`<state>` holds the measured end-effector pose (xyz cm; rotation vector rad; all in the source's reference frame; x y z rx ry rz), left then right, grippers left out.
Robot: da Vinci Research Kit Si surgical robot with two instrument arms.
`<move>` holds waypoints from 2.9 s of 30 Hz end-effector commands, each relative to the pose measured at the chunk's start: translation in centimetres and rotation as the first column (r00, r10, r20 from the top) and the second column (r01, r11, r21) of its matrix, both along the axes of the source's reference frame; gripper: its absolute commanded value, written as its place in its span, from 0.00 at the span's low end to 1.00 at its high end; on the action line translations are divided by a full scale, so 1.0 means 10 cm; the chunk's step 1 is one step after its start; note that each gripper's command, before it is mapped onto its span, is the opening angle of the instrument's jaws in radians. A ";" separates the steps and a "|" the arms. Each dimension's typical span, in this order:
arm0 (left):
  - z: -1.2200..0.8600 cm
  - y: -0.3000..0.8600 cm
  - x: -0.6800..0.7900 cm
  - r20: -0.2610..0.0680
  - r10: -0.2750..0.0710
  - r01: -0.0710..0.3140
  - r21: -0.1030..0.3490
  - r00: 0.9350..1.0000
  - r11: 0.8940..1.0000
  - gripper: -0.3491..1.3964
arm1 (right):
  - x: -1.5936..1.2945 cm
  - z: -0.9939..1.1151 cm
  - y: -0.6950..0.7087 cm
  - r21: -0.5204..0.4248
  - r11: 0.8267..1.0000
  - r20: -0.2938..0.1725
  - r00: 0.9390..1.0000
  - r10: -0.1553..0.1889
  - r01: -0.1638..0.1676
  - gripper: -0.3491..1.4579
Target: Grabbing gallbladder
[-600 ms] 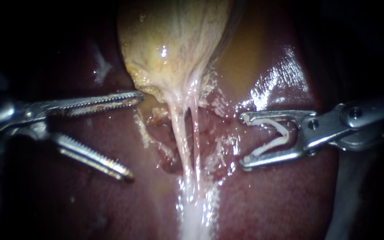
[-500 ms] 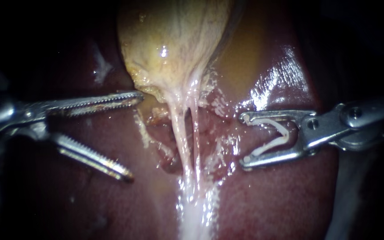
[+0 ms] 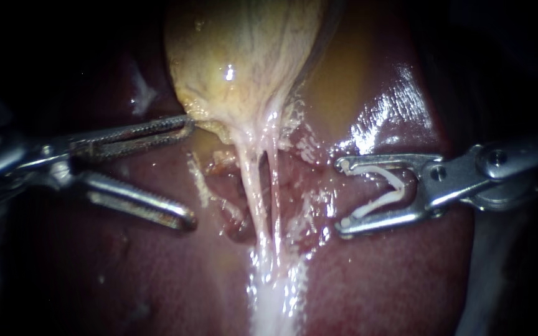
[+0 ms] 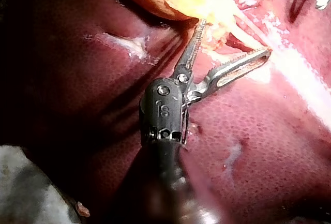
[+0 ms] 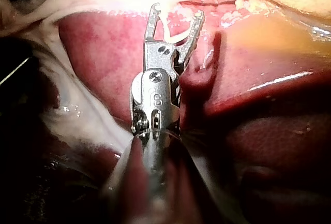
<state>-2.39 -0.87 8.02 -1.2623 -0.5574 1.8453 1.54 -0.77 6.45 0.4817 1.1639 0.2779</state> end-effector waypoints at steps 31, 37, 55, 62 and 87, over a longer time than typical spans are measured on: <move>0.028 0.025 -0.042 0.028 -0.131 0.117 0.285 0.991 0.951 0.60 | 0.002 0.001 -0.001 0.000 1.000 0.000 1.000 0.001 -0.001 0.47; 0.035 0.024 -0.047 0.023 -0.149 0.134 0.318 0.989 0.939 0.55 | 0.003 0.000 -0.001 0.000 1.000 0.001 1.000 0.001 -0.001 0.47; 0.033 0.029 -0.039 0.031 -0.149 0.125 0.392 0.988 0.911 0.38 | 0.002 0.000 -0.001 0.000 1.000 0.000 1.000 0.000 0.000 0.47; 0.032 0.036 -0.033 0.036 -0.143 0.118 0.396 0.989 0.911 0.34 | 0.002 0.000 -0.001 0.000 1.000 0.000 1.000 0.000 0.000 0.47; 0.043 0.056 -0.035 0.051 -0.143 0.111 0.405 0.988 0.907 0.17 | 0.005 0.001 -0.001 0.000 1.000 0.001 1.000 0.002 -0.002 0.47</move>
